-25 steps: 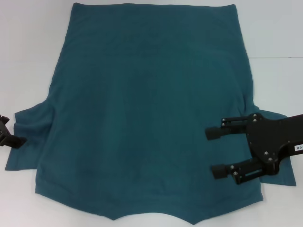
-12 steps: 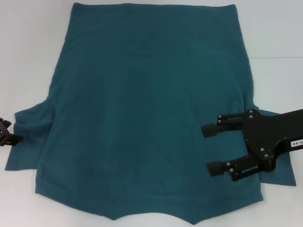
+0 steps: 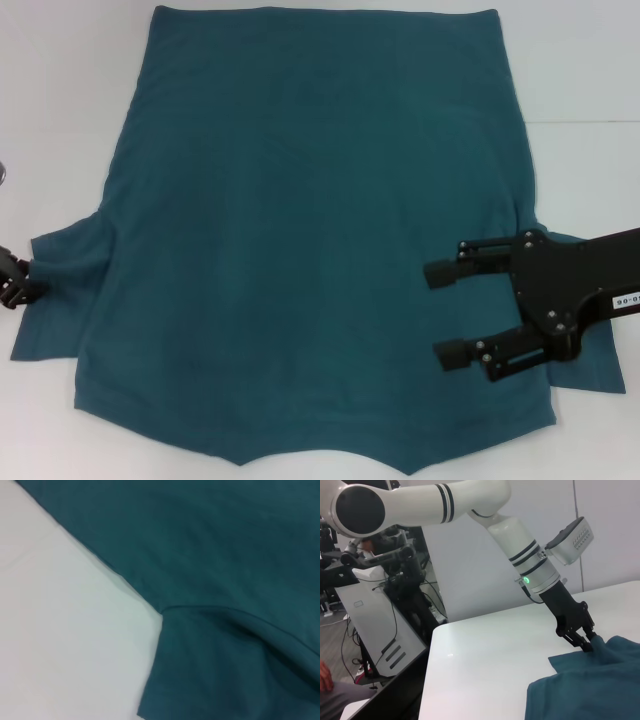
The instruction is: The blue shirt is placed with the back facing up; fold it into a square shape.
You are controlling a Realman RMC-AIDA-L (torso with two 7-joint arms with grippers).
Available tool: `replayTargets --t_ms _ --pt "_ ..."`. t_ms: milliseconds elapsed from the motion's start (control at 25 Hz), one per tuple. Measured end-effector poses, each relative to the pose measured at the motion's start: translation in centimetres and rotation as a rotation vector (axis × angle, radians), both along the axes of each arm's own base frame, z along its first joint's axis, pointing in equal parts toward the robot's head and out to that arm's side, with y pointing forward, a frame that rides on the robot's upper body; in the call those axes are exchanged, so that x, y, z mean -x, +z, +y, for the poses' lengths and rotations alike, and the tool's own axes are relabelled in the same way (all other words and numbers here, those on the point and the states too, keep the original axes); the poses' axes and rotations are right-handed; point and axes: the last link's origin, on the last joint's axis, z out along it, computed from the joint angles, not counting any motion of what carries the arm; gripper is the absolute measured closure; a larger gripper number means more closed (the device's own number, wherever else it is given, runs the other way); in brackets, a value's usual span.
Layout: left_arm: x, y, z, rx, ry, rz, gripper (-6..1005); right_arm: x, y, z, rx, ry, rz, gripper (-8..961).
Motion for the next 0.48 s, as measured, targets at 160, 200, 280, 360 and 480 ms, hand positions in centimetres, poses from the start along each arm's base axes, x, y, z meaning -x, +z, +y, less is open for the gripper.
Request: replayTargets --t_ms 160,200,280,360,480 --pt "0.09 -0.04 0.13 -0.012 -0.002 0.004 691 0.02 -0.03 0.01 -0.001 0.000 0.000 41" --pt "0.14 -0.10 0.12 -0.012 0.000 0.003 693 0.01 -0.02 0.02 -0.002 -0.001 0.001 41" --pt "0.25 -0.17 0.09 -0.014 0.003 0.000 697 -0.01 0.01 0.03 -0.004 -0.002 0.002 41" --pt "0.29 -0.28 0.08 -0.010 0.005 -0.001 740 -0.03 0.06 0.05 -0.006 -0.004 0.003 42" --pt "0.27 -0.52 0.07 0.000 0.006 -0.002 804 -0.04 0.07 0.06 -0.007 -0.004 0.004 42"
